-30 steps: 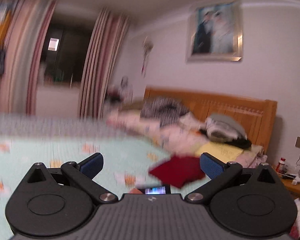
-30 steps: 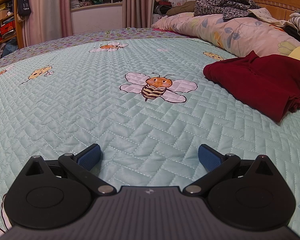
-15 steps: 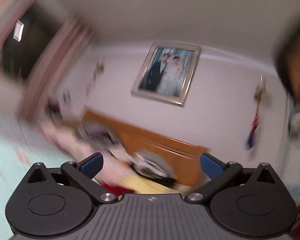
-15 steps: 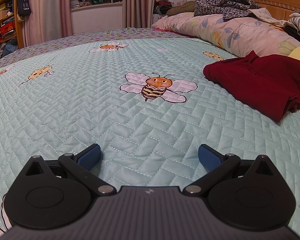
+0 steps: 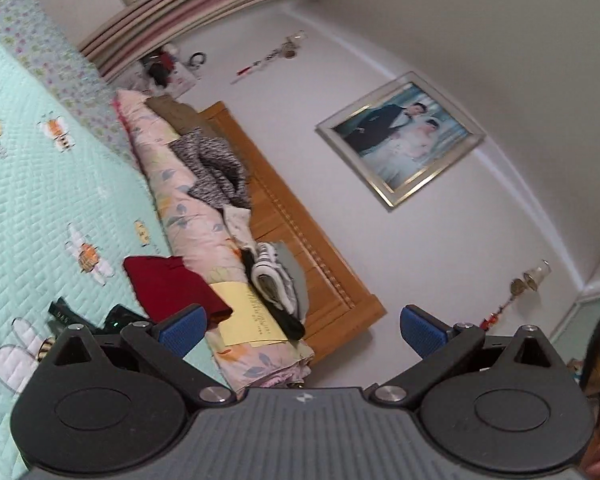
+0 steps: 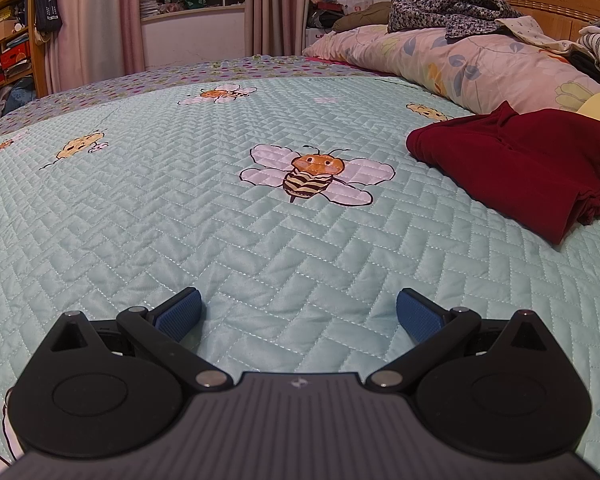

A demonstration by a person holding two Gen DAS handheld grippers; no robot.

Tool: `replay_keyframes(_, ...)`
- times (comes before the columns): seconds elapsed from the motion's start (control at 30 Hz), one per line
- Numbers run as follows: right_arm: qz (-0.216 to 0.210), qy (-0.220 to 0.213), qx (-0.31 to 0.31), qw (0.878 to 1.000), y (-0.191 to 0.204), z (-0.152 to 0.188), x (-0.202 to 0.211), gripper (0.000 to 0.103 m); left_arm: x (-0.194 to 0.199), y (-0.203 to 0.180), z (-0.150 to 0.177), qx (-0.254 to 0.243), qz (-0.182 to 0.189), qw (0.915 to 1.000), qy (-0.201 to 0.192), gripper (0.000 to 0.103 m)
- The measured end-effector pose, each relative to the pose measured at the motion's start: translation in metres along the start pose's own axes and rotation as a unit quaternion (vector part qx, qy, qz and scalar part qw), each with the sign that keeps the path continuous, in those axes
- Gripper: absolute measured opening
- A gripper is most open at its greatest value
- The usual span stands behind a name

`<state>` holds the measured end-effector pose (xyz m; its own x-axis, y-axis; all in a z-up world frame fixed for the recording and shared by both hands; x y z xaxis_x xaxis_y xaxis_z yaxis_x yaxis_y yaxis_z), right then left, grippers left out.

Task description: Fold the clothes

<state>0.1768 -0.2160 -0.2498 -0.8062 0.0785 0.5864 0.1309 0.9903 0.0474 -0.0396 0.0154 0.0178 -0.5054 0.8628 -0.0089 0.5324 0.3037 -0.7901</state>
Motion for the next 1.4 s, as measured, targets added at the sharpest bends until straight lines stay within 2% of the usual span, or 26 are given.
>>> replay_keyframes(0.17, 0.000, 0.000, 0.000, 1.000, 0.000, 0.000, 0.000, 0.103, 0.010, -0.007, 0.004, -0.027, 0.013, 0.9995, -0.004, 0.103)
replay_keyframes(0.27, 0.000, 0.000, 0.000, 1.000, 0.000, 0.000, 0.000, 0.103, 0.005, -0.011, 0.008, -0.053, -0.028, 0.9982, 0.007, 0.103)
replay_keyframes(0.33, 0.000, 0.000, 0.000, 1.000, 0.000, 0.000, 0.000, 0.103, -0.003, -0.005, 0.011, -0.066, -0.089, 0.9937, 0.017, 0.103)
replay_keyframes(0.4, 0.000, 0.000, 0.000, 1.000, 0.000, 0.000, 0.000, 0.103, -0.012, 0.009, 0.012, -0.076, -0.178, 0.9808, 0.027, 0.103)
replay_keyframes(0.47, 0.000, 0.000, 0.000, 1.000, 0.000, 0.000, 0.000, 0.103, -0.020, 0.025, 0.017, -0.093, -0.270, 0.9578, 0.035, 0.103)
replay_keyframes(0.53, 0.000, 0.000, 0.000, 1.000, 0.000, 0.000, 0.000, 0.103, -0.027, 0.039, 0.022, -0.112, -0.353, 0.9277, 0.044, 0.103)
replay_keyframes(0.63, 0.000, 0.000, 0.000, 1.000, 0.000, 0.000, 0.000, 0.103, -0.034, 0.058, 0.029, -0.142, -0.457, 0.8756, 0.062, 0.103)
replay_keyframes(0.73, 0.000, 0.000, 0.000, 1.000, 0.000, 0.000, 0.000, 0.103, -0.036, 0.077, 0.033, -0.161, -0.535, 0.8257, 0.081, 0.103)
replay_keyframes(0.77, 0.000, 0.000, 0.000, 1.000, 0.000, 0.000, 0.000, 0.103, -0.035, 0.082, 0.036, -0.164, -0.549, 0.8150, 0.089, 0.103)
replay_keyframes(0.83, 0.000, 0.000, 0.000, 1.000, 0.000, 0.000, 0.000, 0.103, -0.028, 0.090, 0.040, -0.162, -0.566, 0.8026, 0.099, 0.103)
replay_keyframes(0.9, 0.000, 0.000, 0.000, 1.000, 0.000, 0.000, 0.000, 0.103, -0.025, 0.098, 0.042, -0.149, -0.575, 0.7971, 0.108, 0.103)
replay_keyframes(1.13, 0.000, 0.000, 0.000, 1.000, 0.000, 0.000, 0.000, 0.103, -0.026, 0.110, 0.045, -0.141, -0.568, 0.8029, 0.115, 0.103)
replay_keyframes(1.27, 0.000, 0.000, 0.000, 1.000, 0.000, 0.000, 0.000, 0.103, -0.021, 0.109, 0.052, -0.146, -0.589, 0.7864, 0.115, 0.103)
replay_keyframes(1.4, 0.000, 0.000, 0.000, 1.000, 0.000, 0.000, 0.000, 0.103, -0.021, 0.116, 0.054, -0.143, -0.592, 0.7834, 0.122, 0.103)
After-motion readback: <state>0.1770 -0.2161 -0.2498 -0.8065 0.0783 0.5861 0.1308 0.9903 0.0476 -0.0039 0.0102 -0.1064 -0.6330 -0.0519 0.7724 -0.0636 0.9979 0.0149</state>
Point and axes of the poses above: each gripper's, at about its wrist camera, not at the fingertips, and x roughly against the way its jaws point, y to its left, z to its underside, the point moved 8 cm from there along -x, roughly the way its jaws point, and after that the axes turned 4 degrees about -z, right-handed, at the moved point
